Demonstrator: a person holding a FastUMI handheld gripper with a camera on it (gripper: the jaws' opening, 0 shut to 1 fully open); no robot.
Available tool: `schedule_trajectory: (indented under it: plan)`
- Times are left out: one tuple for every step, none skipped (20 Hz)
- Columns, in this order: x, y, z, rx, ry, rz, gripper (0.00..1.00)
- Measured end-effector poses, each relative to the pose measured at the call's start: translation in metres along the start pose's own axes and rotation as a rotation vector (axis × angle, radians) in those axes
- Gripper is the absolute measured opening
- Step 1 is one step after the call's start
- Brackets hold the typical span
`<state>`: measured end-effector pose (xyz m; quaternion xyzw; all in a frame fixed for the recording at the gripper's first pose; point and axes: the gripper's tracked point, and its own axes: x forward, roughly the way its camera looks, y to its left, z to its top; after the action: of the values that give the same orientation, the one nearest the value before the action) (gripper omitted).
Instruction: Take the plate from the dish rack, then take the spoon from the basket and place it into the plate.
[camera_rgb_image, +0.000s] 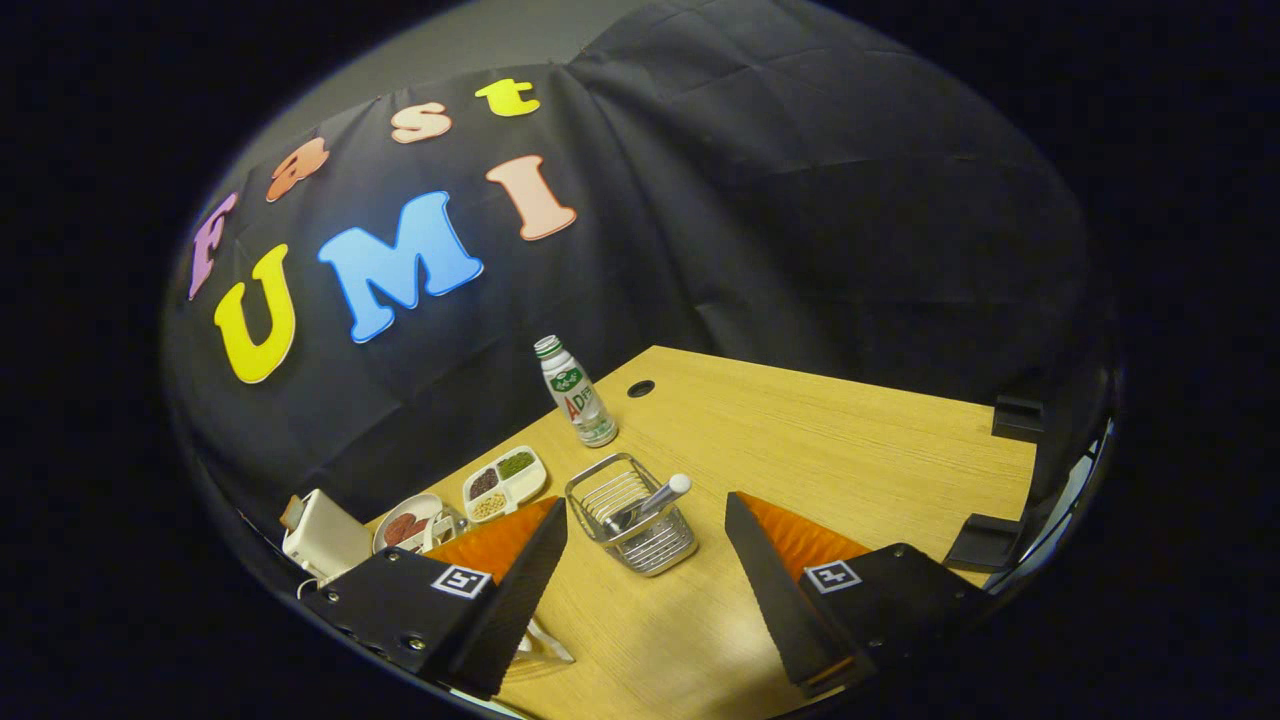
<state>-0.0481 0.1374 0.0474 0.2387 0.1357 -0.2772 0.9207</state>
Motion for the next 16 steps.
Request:
schedule_trajectory:
  plan:
    - [0.008, -0.004, 0.000, 0.005, 0.000, -0.012, 0.98]
    - [0.016, -0.005, -0.001, 0.006, 0.001, -0.019, 0.98]
    - [0.023, -0.004, -0.001, 0.005, 0.002, -0.019, 0.98]
    - [0.030, -0.003, -0.003, 0.000, 0.004, -0.017, 0.98]
    - [0.038, -0.003, -0.005, -0.007, 0.010, -0.019, 0.98]
    - [0.044, -0.004, -0.009, -0.012, 0.021, -0.016, 0.96]
    - [0.050, -0.003, -0.012, -0.016, 0.029, -0.011, 0.94]
    - [0.053, -0.002, -0.012, -0.022, 0.024, -0.002, 0.93]
    - [0.059, -0.002, -0.012, -0.028, 0.022, 0.002, 0.89]
    - [0.065, -0.003, -0.011, -0.033, 0.019, 0.001, 0.89]
    - [0.070, -0.004, -0.012, -0.038, 0.016, -0.003, 0.89]
    - [0.075, -0.004, -0.013, -0.042, 0.014, 0.003, 0.88]
    - [0.080, -0.006, -0.014, -0.046, 0.017, 0.001, 0.61]
    - [0.077, -0.005, -0.014, -0.046, 0.022, 0.002, 0.53]
    - [0.078, -0.006, -0.013, -0.047, 0.021, -0.003, 0.53]
    - [0.080, 0.000, -0.008, -0.041, 0.011, 0.039, 0.53]
